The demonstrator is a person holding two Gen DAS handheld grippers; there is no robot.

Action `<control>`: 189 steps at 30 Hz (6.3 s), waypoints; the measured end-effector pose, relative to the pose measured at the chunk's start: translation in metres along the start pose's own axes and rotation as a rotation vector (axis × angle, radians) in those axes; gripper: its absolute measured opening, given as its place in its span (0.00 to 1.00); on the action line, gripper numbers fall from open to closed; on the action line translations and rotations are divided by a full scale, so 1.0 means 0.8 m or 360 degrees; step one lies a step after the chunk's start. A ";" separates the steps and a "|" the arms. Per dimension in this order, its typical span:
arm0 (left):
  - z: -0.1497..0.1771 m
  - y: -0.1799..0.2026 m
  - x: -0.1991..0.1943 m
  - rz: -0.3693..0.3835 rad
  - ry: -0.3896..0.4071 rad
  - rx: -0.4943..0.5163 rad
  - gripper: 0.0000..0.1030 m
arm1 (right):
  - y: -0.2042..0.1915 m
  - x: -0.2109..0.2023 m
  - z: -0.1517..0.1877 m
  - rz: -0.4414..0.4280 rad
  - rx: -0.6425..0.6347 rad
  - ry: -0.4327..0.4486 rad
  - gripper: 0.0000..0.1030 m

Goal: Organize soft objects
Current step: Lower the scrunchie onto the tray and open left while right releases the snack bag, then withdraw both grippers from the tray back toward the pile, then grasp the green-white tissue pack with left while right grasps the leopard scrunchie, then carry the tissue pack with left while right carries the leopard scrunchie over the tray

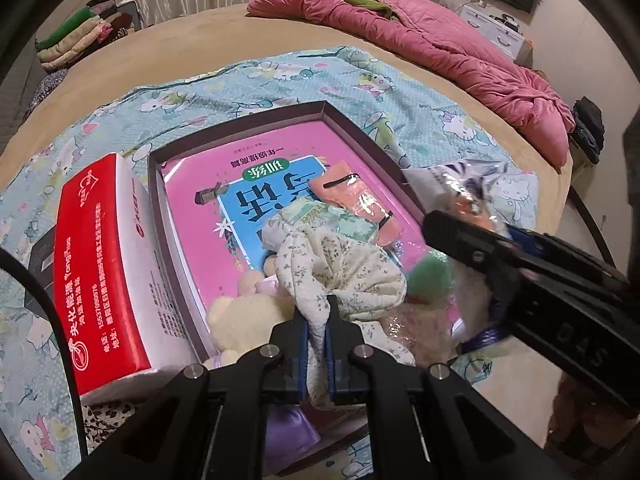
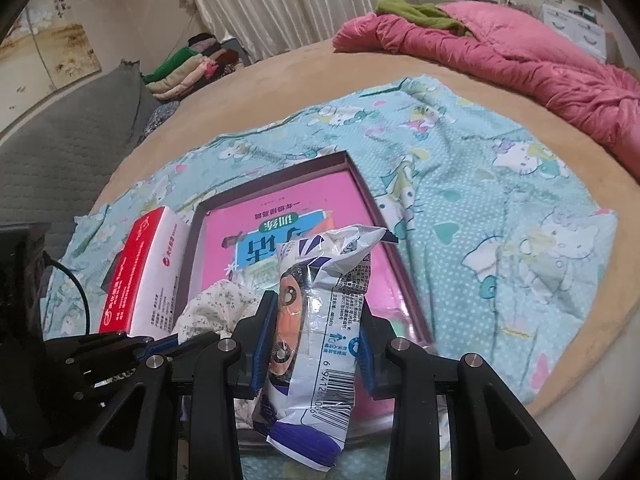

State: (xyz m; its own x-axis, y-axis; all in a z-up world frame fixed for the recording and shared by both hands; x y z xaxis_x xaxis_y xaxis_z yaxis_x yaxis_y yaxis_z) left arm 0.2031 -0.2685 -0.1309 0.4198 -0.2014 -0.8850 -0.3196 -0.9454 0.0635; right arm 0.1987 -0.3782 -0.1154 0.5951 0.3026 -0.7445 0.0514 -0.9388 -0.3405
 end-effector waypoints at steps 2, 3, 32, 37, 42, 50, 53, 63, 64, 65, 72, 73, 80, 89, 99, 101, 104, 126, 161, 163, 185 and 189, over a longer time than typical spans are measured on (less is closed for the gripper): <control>0.002 -0.001 0.000 0.0002 -0.0003 -0.0003 0.07 | 0.001 0.007 0.001 0.0023 -0.0015 -0.0017 0.36; 0.002 -0.001 0.000 0.0004 -0.0002 -0.0004 0.07 | 0.001 0.009 0.002 0.0026 -0.0018 -0.0023 0.37; 0.006 -0.006 -0.003 0.0064 -0.0016 -0.0053 0.10 | 0.021 -0.003 0.008 0.0008 0.0132 0.0048 0.57; 0.005 -0.008 -0.006 0.0060 -0.0014 -0.0061 0.12 | 0.023 -0.021 0.002 0.0015 0.0142 0.0088 0.61; 0.004 -0.010 -0.012 0.0069 -0.0007 -0.0077 0.24 | 0.021 -0.033 0.001 0.0036 0.0135 0.0103 0.62; 0.000 -0.023 -0.047 0.0105 0.0077 -0.0130 0.55 | 0.007 -0.064 -0.008 0.0029 0.0105 0.0166 0.69; 0.001 -0.037 -0.068 0.0080 0.0114 -0.0151 0.61 | -0.010 -0.076 -0.011 0.0029 0.0051 0.0188 0.72; 0.031 -0.112 -0.130 -0.0085 0.0162 -0.0266 0.67 | -0.088 -0.096 -0.013 -0.0062 -0.0078 0.0237 0.74; 0.035 -0.122 -0.136 -0.0100 0.0167 -0.0284 0.67 | -0.097 -0.096 -0.012 -0.0074 -0.0091 0.0234 0.74; 0.039 -0.134 -0.142 -0.0115 0.0173 -0.0303 0.67 | -0.110 -0.095 -0.009 -0.0091 -0.0116 0.0222 0.74; 0.071 -0.222 -0.170 -0.0208 0.0181 -0.0462 0.68 | -0.184 -0.085 0.015 -0.0172 -0.0244 0.0135 0.75; 0.079 -0.236 -0.171 -0.0219 0.0169 -0.0493 0.68 | -0.195 -0.082 0.020 -0.0188 -0.0261 0.0116 0.75; 0.134 -0.281 -0.144 -0.0238 0.0025 -0.0549 0.68 | -0.259 -0.044 0.068 -0.0201 -0.0457 -0.0063 0.75; 0.173 -0.294 -0.088 -0.0107 -0.0099 -0.0653 0.68 | -0.286 0.017 0.121 -0.0134 -0.0625 -0.0286 0.75; 0.182 -0.308 -0.064 -0.0011 -0.0118 -0.0660 0.68 | -0.282 0.089 0.134 0.0009 -0.0599 -0.0393 0.75; 0.183 -0.310 -0.060 0.0002 -0.0122 -0.0660 0.68 | -0.280 0.101 0.136 0.0012 -0.0590 -0.0406 0.75; 0.181 -0.311 -0.057 0.0044 -0.0118 -0.0671 0.68 | -0.274 0.120 0.142 0.0014 -0.0559 -0.0449 0.74; 0.141 -0.249 0.000 0.0002 -0.0203 -0.0496 0.49 | -0.257 0.019 0.073 -0.0039 -0.0598 -0.0099 0.07; 0.004 -0.109 -0.144 0.0117 0.0249 -0.0227 0.38 | -0.087 -0.143 -0.036 0.0095 -0.0086 0.0375 0.07; -0.002 -0.093 -0.136 0.0114 0.0230 -0.0190 0.38 | -0.074 -0.147 -0.037 0.0090 -0.0049 0.0383 0.07; -0.012 -0.023 -0.052 0.0047 0.0064 0.0038 0.38 | -0.026 -0.088 -0.010 0.0067 0.0086 0.0211 0.07; -0.010 -0.020 -0.040 0.0053 0.0036 0.0048 0.38 | -0.024 -0.072 -0.004 0.0041 0.0108 0.0161 0.08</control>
State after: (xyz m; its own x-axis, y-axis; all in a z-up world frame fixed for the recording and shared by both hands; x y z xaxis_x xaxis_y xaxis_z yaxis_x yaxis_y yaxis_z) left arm 0.2018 -0.2493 -0.0996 0.4274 -0.2385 -0.8720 -0.3592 -0.9300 0.0783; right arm 0.1662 -0.3779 -0.0639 0.6735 0.2572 -0.6930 -0.0171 -0.9318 -0.3624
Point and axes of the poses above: each gripper's, at about its wrist camera, not at the fingertips, and x roughly the way its jaws point, y to its right, z to its underside, the point moved 9 cm from there along x, roughly the way its jaws point, and after that the axes turned 4 degrees about -z, right-handed, at the moved point
